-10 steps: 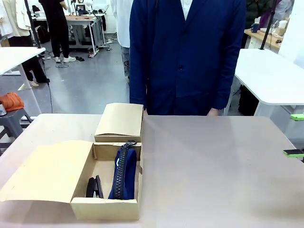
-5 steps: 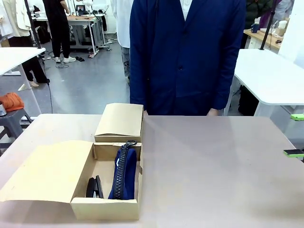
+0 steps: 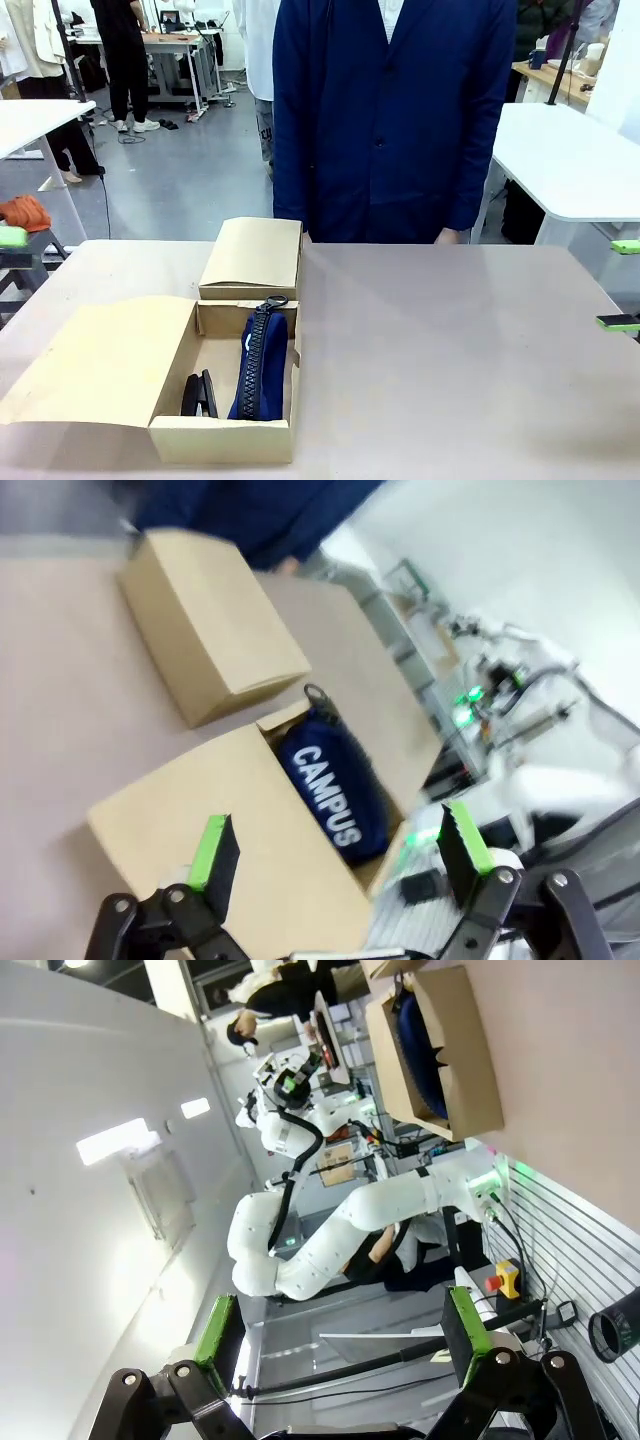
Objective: Place items inside the box.
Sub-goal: Close the lid of the Mailer Box closest to the robot.
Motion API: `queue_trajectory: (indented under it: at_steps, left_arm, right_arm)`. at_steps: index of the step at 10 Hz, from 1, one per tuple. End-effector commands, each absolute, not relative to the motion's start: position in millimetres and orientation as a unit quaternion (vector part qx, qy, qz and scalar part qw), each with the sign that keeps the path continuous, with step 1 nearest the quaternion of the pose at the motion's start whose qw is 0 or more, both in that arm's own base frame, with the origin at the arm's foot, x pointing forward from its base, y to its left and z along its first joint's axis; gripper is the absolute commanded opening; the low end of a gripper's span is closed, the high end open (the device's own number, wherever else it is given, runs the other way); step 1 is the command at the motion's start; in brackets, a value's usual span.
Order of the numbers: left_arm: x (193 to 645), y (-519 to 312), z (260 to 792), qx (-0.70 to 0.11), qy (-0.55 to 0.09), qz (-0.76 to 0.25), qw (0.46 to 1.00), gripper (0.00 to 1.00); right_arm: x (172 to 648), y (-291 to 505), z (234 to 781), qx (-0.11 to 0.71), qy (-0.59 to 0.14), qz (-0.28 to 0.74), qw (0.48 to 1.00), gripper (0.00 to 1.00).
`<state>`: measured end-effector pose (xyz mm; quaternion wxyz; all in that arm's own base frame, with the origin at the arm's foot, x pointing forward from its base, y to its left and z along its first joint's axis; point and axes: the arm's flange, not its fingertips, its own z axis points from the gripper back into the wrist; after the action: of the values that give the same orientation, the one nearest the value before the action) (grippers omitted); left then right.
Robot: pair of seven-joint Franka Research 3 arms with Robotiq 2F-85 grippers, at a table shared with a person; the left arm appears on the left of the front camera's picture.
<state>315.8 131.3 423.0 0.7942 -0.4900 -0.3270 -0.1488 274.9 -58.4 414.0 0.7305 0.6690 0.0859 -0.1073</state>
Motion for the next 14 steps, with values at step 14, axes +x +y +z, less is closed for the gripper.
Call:
queue_trajectory:
  at_steps: [14]
  left_arm:
    - [313, 203, 343, -0.208, -0.388, -0.550, 0.710, 1.00]
  right_arm:
    - [273, -60, 418, 0.678, 0.080, -0.103, 0.724, 1.00]
